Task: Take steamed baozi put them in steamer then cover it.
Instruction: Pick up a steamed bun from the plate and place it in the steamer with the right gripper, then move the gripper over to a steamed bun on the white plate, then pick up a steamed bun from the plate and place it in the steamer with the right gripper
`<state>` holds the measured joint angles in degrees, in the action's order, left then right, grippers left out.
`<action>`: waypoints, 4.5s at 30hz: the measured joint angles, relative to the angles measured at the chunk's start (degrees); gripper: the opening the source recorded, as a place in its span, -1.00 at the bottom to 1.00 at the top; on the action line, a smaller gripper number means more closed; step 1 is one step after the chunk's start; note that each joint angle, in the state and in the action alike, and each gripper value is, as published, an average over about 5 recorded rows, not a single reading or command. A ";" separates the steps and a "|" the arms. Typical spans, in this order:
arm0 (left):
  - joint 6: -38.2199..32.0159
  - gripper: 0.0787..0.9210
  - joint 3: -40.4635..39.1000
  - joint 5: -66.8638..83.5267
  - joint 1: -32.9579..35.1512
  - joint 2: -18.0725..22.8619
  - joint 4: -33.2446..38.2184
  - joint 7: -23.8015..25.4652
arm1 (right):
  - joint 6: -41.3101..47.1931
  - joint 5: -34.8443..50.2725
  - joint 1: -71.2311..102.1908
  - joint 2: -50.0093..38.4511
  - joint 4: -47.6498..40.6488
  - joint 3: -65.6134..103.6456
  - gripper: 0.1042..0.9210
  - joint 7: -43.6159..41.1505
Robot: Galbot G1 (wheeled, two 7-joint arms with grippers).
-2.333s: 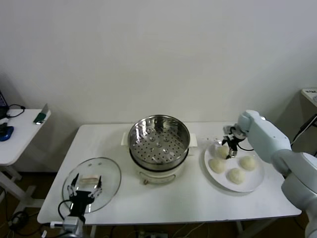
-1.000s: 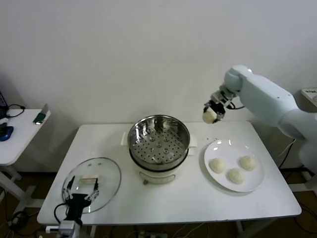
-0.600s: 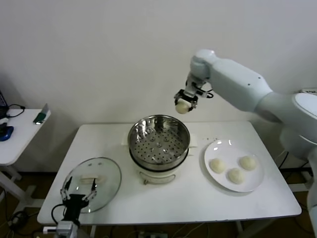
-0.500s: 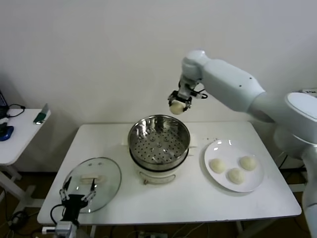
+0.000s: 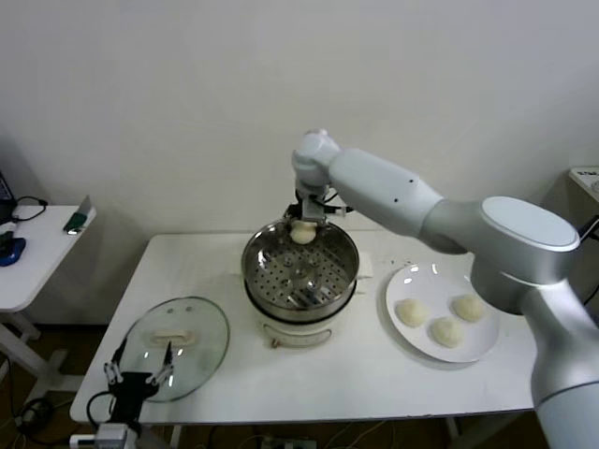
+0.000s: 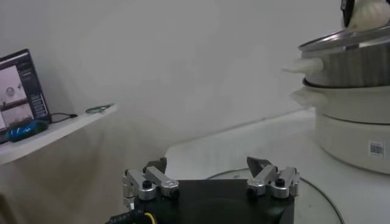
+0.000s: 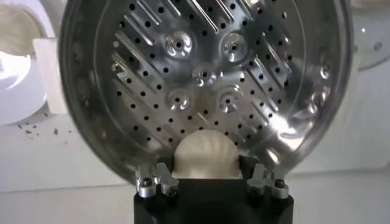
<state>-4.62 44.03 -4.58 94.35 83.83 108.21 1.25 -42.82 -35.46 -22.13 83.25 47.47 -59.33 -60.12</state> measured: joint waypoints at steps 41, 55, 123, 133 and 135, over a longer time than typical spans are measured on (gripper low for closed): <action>2.22 0.77 -2.94 -2.63 -1.12 1.96 2.17 -0.36 | 18.29 28.55 -12.84 -16.21 12.57 -12.63 0.76 0.12; 2.91 0.77 -3.91 -3.33 -0.94 1.22 3.41 -0.31 | 45.56 53.45 -12.66 -34.30 17.52 -20.75 0.76 -0.27; 2.02 0.77 -3.30 -3.57 1.61 1.44 3.81 -0.42 | 52.76 54.59 2.70 -36.05 9.26 -10.38 0.45 -2.12; 2.01 0.77 -4.18 -3.53 1.52 1.47 4.45 -0.38 | 53.38 67.26 -14.62 -32.27 9.56 -21.11 0.46 -2.51; 2.01 0.77 -4.36 -3.54 1.44 1.52 4.62 -0.39 | 53.83 70.04 -17.11 -30.71 9.47 -22.46 0.45 -2.31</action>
<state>-2.61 39.67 -8.12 95.79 85.35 112.83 0.87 11.02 34.58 -39.23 52.53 56.94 -81.79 -62.43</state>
